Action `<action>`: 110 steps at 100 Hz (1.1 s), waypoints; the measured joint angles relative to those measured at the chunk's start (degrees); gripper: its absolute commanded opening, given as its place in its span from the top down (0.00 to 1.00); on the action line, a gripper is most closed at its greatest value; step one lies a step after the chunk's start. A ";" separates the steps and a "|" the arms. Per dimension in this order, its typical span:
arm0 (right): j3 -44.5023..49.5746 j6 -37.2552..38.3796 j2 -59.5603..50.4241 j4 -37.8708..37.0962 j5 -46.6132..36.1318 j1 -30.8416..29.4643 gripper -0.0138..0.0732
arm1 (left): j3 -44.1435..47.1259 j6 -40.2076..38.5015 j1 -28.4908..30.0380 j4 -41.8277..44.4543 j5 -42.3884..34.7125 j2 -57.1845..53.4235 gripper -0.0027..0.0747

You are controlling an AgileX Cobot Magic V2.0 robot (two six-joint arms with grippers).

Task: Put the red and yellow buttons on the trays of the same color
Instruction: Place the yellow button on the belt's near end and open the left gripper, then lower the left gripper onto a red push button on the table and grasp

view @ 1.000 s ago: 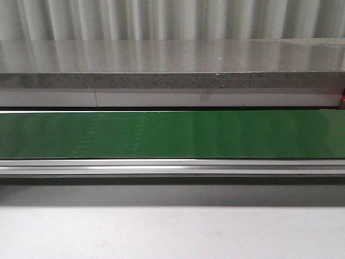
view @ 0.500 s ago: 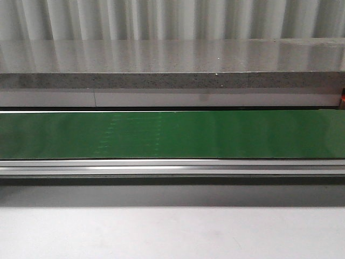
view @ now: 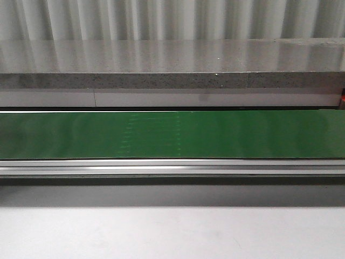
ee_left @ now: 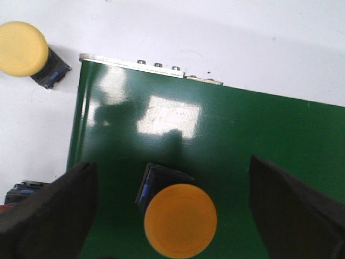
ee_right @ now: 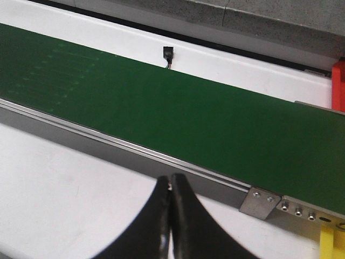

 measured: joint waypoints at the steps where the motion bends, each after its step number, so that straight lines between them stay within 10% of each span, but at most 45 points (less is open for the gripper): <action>1: 0.00 0.00 0.00 0.00 0.00 0.00 0.92 | 0.00 0.00 0.22 0.00 0.00 -0.18 0.25; 53: 0.00 0.00 0.00 0.00 0.00 0.00 0.92 | -0.11 -1.17 22.14 3.11 9.18 -0.71 0.25; 110: 0.00 0.00 0.00 0.00 0.00 0.00 0.92 | -1.66 -2.25 23.81 6.11 5.07 12.08 0.25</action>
